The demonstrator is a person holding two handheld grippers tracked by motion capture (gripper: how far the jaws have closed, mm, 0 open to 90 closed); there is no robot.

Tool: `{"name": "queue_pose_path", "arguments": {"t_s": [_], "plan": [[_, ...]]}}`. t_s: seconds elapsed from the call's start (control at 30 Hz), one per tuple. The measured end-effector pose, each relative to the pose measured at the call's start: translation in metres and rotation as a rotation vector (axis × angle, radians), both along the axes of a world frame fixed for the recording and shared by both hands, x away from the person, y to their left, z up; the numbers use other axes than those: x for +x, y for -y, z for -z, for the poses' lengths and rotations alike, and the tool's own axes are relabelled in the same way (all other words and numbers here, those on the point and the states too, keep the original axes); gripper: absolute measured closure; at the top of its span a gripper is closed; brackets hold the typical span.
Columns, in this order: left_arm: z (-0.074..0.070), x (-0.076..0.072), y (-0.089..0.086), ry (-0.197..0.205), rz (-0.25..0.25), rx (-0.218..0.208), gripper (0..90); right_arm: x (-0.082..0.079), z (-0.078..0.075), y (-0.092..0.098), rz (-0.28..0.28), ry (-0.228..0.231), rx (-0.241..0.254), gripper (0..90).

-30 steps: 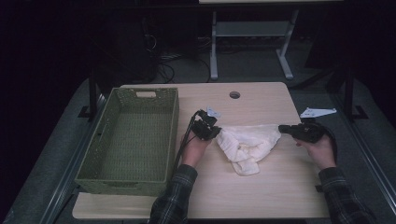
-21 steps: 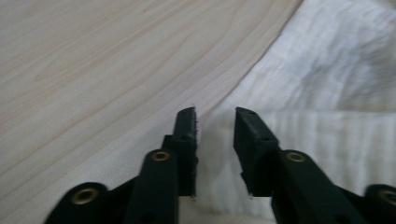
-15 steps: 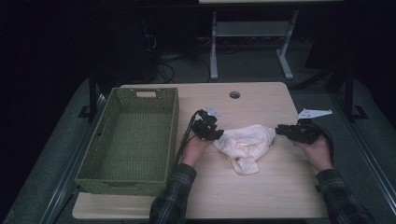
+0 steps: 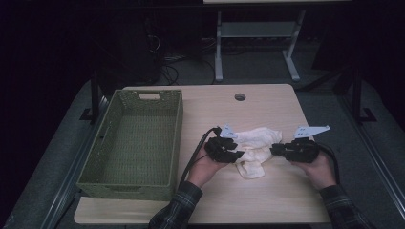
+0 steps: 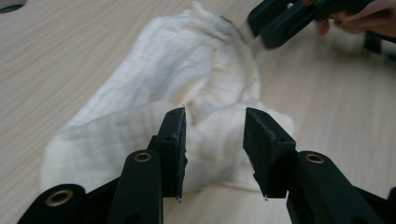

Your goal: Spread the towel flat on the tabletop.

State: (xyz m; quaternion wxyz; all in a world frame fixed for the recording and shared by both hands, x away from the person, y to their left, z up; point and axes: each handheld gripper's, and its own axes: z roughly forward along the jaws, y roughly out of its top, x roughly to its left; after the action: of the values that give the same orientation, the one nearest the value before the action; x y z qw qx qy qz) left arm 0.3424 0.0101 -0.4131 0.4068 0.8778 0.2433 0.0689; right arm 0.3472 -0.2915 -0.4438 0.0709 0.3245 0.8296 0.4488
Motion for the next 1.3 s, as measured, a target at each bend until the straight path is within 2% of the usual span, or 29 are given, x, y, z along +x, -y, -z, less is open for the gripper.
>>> {"name": "queue_pose_path", "arguments": {"t_s": [0.17,0.33,0.4,0.47,0.5,0.53,0.57,0.7,0.8,0.97,1.1,1.17,1.3], "plan": [[0.003,-0.007,0.013,0.008,0.044,-0.009,58.1,-0.009,0.009,-0.017,-0.046,-0.014,-0.022,72.7],[0.014,-0.01,0.026,0.011,0.069,0.03,58.2,-0.01,0.015,-0.026,-0.056,-0.028,-0.055,70.6],[0.018,-0.009,0.028,0.006,0.064,0.028,58.2,-0.009,0.017,-0.027,-0.056,-0.028,-0.062,70.3],[0.023,-0.007,0.032,0.012,0.065,0.054,59.1,-0.009,0.022,-0.031,-0.057,-0.025,-0.106,70.2],[0.023,-0.007,0.032,0.012,0.065,0.054,59.8,-0.009,0.022,-0.031,-0.057,-0.025,-0.106,70.2],[0.026,-0.007,0.034,0.021,0.063,0.077,59.8,-0.008,0.023,-0.032,-0.058,-0.028,-0.113,70.3],[0.029,-0.007,0.035,0.022,0.059,0.087,64.1,-0.008,0.026,-0.034,-0.056,-0.034,-0.139,72.4],[0.032,-0.005,0.035,0.028,0.054,0.111,78.2,-0.008,0.028,-0.035,-0.056,-0.02,-0.151,77.1],[0.033,-0.003,0.033,0.013,0.054,0.106,86.3,-0.009,0.028,-0.035,-0.053,-0.004,-0.169,85.0],[0.027,-0.002,0.027,0.013,0.048,0.08,87.4,-0.008,0.027,-0.033,-0.053,0.013,-0.169,87.3],[0.015,0.0,0.015,0.022,0.028,0.035,87.5,-0.01,0.019,-0.026,-0.032,0.027,-0.13,87.3],[0.009,0.001,0.007,0.025,0.004,0.003,87.5,-0.011,0.014,-0.02,-0.025,0.049,-0.109,87.4],[0.002,0.004,-0.008,0.021,-0.033,-0.028,87.5,-0.012,0.007,-0.007,0.004,0.063,-0.083,87.4]]}}
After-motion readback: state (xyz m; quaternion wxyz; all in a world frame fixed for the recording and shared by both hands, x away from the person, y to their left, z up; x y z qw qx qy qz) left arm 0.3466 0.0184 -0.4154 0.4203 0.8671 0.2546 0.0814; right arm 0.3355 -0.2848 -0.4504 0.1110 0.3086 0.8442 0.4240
